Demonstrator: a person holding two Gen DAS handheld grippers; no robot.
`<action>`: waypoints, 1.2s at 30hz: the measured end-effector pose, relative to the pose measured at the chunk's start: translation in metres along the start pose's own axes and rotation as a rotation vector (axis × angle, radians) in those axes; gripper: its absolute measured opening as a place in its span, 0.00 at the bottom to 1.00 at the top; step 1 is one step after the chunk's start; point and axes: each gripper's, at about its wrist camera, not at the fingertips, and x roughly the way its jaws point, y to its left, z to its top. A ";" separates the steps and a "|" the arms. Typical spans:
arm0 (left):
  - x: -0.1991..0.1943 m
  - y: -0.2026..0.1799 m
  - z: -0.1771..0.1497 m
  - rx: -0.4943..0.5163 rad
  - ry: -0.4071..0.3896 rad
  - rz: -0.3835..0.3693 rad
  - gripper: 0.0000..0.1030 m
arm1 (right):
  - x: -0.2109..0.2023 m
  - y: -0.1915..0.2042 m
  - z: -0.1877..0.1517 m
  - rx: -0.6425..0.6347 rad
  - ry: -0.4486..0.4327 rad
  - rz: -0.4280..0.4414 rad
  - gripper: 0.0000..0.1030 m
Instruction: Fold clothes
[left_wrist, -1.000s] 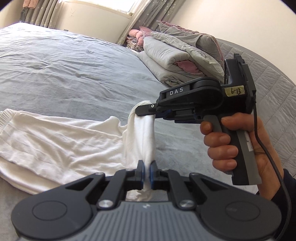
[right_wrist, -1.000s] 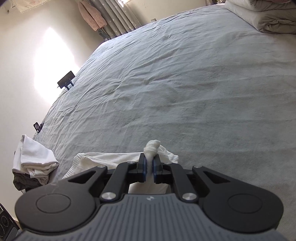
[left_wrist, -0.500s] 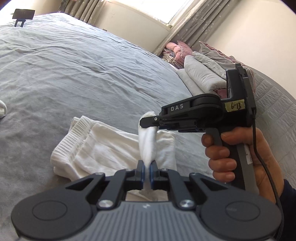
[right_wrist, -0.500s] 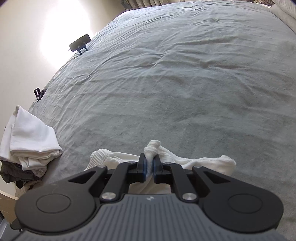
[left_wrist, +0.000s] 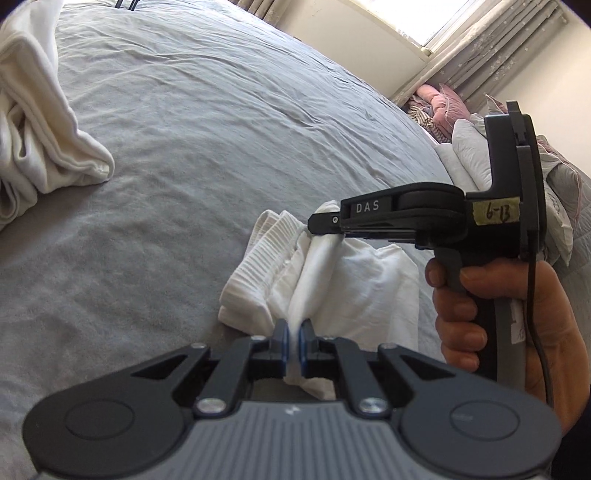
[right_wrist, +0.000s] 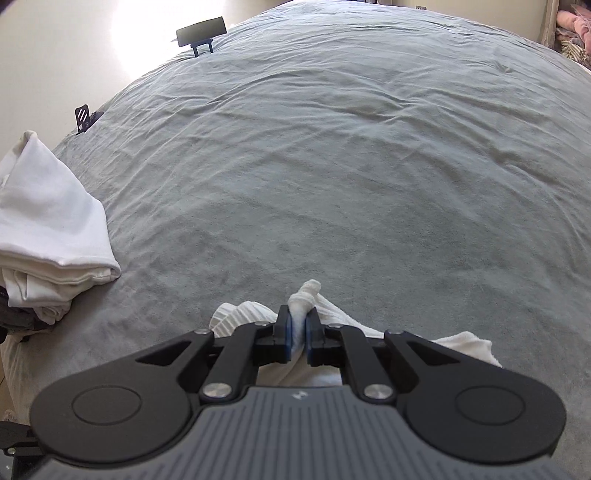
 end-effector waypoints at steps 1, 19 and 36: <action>0.000 0.002 0.001 -0.001 -0.004 0.002 0.06 | 0.001 0.004 -0.001 -0.025 -0.005 -0.015 0.08; -0.018 0.025 0.014 -0.158 -0.072 0.100 0.19 | -0.023 -0.012 -0.008 0.103 -0.202 0.058 0.36; 0.053 -0.034 0.056 0.240 0.008 0.142 0.26 | -0.077 -0.016 -0.135 0.098 -0.253 -0.033 0.34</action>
